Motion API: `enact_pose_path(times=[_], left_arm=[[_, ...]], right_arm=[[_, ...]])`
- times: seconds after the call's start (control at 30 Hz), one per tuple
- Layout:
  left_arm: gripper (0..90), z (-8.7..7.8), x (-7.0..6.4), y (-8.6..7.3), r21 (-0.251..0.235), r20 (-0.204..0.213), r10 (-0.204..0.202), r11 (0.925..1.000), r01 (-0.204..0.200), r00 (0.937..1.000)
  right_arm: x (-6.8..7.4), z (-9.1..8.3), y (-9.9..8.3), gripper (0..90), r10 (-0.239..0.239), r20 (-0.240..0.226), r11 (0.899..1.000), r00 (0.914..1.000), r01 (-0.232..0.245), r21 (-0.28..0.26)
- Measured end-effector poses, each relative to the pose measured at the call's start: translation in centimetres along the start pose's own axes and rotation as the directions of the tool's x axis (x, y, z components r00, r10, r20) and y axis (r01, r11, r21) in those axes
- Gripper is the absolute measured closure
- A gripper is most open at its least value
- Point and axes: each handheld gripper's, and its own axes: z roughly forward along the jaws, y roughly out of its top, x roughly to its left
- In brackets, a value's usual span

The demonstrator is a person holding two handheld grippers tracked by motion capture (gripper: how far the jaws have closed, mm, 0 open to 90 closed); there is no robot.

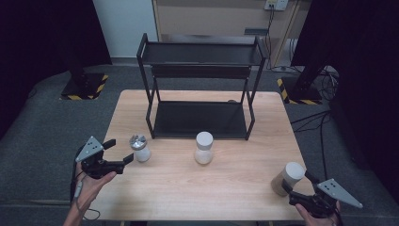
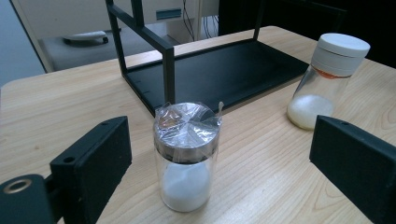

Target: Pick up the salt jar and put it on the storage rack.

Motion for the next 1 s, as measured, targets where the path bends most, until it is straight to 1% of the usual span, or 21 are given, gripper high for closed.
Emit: enact_pose_path(times=[0.17, 0.23, 0.27, 0.3, 0.4, 0.47, 0.67, 0.93, 1.0], left_arm=[[4.5, 0.9, 0.2, 0.1, 0.013, -0.01, -0.003, 0.9999, 0.003, 1.0], [4.4, 1.6, 0.4, 0.0, 0.017, -0.013, -0.017, 0.9997, 0.017, 0.9998], [4.4, 1.6, 0.4, 0.0, 0.017, -0.013, -0.017, 0.9997, 0.017, 0.9998], [4.4, 2.1, 0.6, 0.0, 0.024, -0.014, -0.018, 0.9996, 0.018, 0.9997], [4.5, 2.5, 0.7, 0.0, 0.026, -0.013, -0.023, 0.9994, 0.023, 0.9997], [4.7, 3.1, 0.9, -0.1, 0.03, -0.014, -0.025, 0.9992, 0.026, 0.9996], [5.6, 4.4, 1.2, -0.3, 0.039, -0.025, -0.031, 0.9988, 0.032, 0.9992], [7.5, 5.7, 1.6, -0.6, 0.046, -0.024, -0.032, 0.9984, 0.033, 0.9992], [7.9, 6.0, 1.7, -0.6, 0.047, -0.024, -0.04, 0.998, 0.041, 0.9989]], right_arm=[[0.0, 0.0, 0.0, 3.7, 0.0, 0.0, 1.0, 1.0, 0.0, 0.0], [0.0, 0.0, 0.0, 3.7, 0.001, 0.0, 1.0, 1.0, -0.001, 0.0], [0.0, 0.0, 0.0, 3.7, 0.001, 0.0, 1.0, 1.0, -0.001, -0.001], [0.0, 0.0, 0.0, 3.7, 0.0, 0.0, 1.0, 1.0, 0.0, -0.001], [0.0, 0.0, 0.0, 3.8, 0.0, 0.0, 1.0, 1.0, 0.0, -0.002], [0.0, 0.0, 0.0, 3.9, 0.001, -0.001, 1.0, 1.0, -0.001, -0.002], [0.0, 0.0, 0.0, 4.0, -0.001, -0.001, 1.0, 1.0, 0.001, -0.002], [0.0, 0.0, 0.0, 4.3, -0.002, -0.002, 1.0, 1.0, 0.002, -0.001], [0.0, 0.0, 0.0, 4.3, -0.003, -0.003, 1.0, 1.0, 0.003, -0.001]])
